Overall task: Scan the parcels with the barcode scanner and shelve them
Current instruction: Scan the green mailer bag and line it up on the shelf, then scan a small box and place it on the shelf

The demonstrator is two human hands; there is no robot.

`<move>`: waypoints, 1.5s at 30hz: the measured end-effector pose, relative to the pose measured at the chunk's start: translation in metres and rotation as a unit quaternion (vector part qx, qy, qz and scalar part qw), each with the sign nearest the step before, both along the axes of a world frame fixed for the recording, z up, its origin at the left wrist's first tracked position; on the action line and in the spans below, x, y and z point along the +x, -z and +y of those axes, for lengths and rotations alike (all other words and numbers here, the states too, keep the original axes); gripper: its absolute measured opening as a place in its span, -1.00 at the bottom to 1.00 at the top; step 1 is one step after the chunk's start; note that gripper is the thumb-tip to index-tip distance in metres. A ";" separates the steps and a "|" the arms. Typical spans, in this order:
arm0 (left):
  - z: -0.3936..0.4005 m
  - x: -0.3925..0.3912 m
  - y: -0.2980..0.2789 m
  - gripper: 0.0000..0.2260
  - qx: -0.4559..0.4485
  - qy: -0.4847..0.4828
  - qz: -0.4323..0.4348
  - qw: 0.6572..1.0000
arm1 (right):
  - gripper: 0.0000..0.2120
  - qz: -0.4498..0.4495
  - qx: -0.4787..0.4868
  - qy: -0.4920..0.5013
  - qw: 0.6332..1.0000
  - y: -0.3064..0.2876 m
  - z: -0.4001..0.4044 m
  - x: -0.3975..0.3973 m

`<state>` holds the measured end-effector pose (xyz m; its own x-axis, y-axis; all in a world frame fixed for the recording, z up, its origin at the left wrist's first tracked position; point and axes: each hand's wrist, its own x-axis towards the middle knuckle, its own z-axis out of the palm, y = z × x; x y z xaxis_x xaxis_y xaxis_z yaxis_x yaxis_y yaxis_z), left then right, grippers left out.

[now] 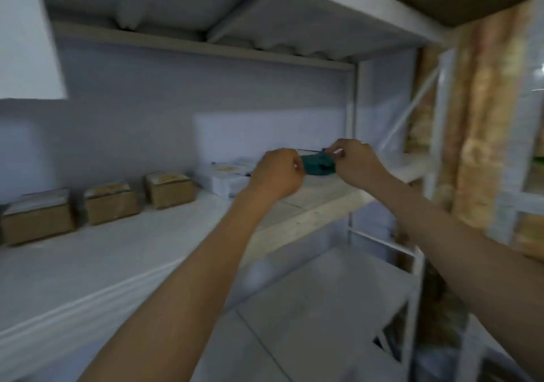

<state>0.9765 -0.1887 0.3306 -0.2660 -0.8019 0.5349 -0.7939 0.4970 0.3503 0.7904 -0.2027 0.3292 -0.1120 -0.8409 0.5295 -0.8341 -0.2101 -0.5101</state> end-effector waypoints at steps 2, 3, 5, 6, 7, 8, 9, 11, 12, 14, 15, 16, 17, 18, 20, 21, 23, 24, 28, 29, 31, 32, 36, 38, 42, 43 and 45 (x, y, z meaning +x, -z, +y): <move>0.012 -0.066 0.029 -0.82 0.019 0.050 0.056 0.997 | -0.73 -0.008 0.011 0.052 0.999 0.022 0.029 -0.060; 0.020 -0.100 0.041 -0.83 0.032 0.074 0.077 0.994 | -0.75 -0.024 0.023 0.074 0.997 0.034 0.042 -0.091; 0.036 -0.166 0.064 -0.83 0.075 0.119 0.099 0.985 | -0.81 -0.053 0.042 0.109 0.992 0.064 0.070 -0.153; 0.045 -0.200 0.076 -0.82 0.104 0.140 0.102 0.979 | -0.84 -0.063 0.060 0.120 0.989 0.080 0.085 -0.185; 0.052 -0.232 0.089 -0.80 0.129 0.159 0.100 0.974 | -0.84 -0.081 0.081 0.135 0.984 0.098 0.102 -0.217; 0.059 -0.265 0.103 -0.77 0.148 0.170 0.096 0.969 | -0.82 -0.101 0.099 0.154 0.978 0.114 0.122 -0.246; 0.067 -0.296 0.118 -0.74 0.166 0.180 0.094 0.965 | -0.81 -0.118 0.116 0.175 0.970 0.131 0.142 -0.273; 0.080 -0.358 0.155 -0.74 0.210 0.205 0.092 0.951 | -0.78 -0.119 0.153 0.215 0.957 0.173 0.178 -0.325; 0.087 -0.387 0.174 -0.77 0.230 0.218 0.090 0.944 | -0.73 -0.114 0.174 0.232 0.950 0.191 0.198 -0.347; 0.104 -0.438 0.208 -0.83 0.291 0.240 0.107 0.920 | -0.72 -0.174 0.200 0.267 0.927 0.228 0.232 -0.393; 0.112 -0.461 0.222 -0.86 0.325 0.245 0.101 0.908 | -0.76 -0.192 0.199 0.290 0.916 0.239 0.251 -0.411; 0.119 -0.483 0.236 -0.85 0.354 0.249 0.092 0.897 | -0.76 -0.207 0.207 0.312 0.904 0.247 0.267 -0.427; 0.125 -0.504 0.251 -0.83 0.367 0.253 0.082 0.891 | -0.74 -0.228 0.206 0.332 0.892 0.257 0.281 -0.444; 0.129 -0.527 0.264 -0.81 0.376 0.260 0.080 0.886 | -0.72 -0.245 0.213 0.342 0.882 0.264 0.293 -0.460; 0.135 -0.569 0.289 -0.79 0.399 0.261 0.075 0.876 | -0.70 -0.281 0.213 0.368 0.861 0.282 0.313 -0.493; 0.140 -0.587 0.298 -0.80 0.414 0.259 0.065 0.870 | -0.69 -0.304 0.209 0.381 0.848 0.289 0.321 -0.506; 0.145 -0.618 0.319 -0.81 0.431 0.262 0.052 0.862 | -0.71 -0.335 0.210 0.399 0.827 0.306 0.333 -0.534; 0.148 -0.632 0.328 -0.81 0.433 0.270 0.050 0.859 | -0.73 -0.343 0.211 0.406 0.820 0.313 0.338 -0.545; 0.147 -0.678 0.364 -0.77 0.469 0.268 0.031 0.841 | -0.77 -0.405 0.209 0.427 0.781 0.344 0.340 -0.599; 0.142 -0.689 0.371 -0.76 0.471 0.265 0.026 0.841 | -0.77 -0.424 0.207 0.429 0.770 0.350 0.336 -0.614; 0.127 -0.711 0.384 -0.77 0.469 0.265 0.033 0.842 | -0.87 -0.460 0.209 0.427 0.750 0.355 0.323 -0.639; 0.117 -0.722 0.392 -0.77 0.459 0.269 0.030 0.846 | -0.92 -0.490 0.206 0.422 0.734 0.355 0.314 -0.649; 0.074 -0.758 0.423 -0.78 0.437 0.270 -0.002 0.858 | -0.83 -0.604 0.208 0.388 0.665 0.368 0.270 -0.685; 0.051 -0.775 0.446 -0.81 0.481 0.266 0.014 0.835 | -0.72 -0.624 0.232 0.362 0.653 0.380 0.246 -0.699; 0.035 -0.797 0.458 -0.88 0.559 0.273 0.046 0.782 | -0.71 -0.651 0.281 0.318 0.630 0.407 0.208 -0.714; 0.036 -0.800 0.456 -0.89 0.579 0.269 0.046 0.768 | -0.75 -0.657 0.300 0.308 0.619 0.412 0.203 -0.715; 0.039 -0.805 0.455 -0.89 0.615 0.259 0.049 0.743 | -0.81 -0.667 0.329 0.286 0.604 0.418 0.198 -0.715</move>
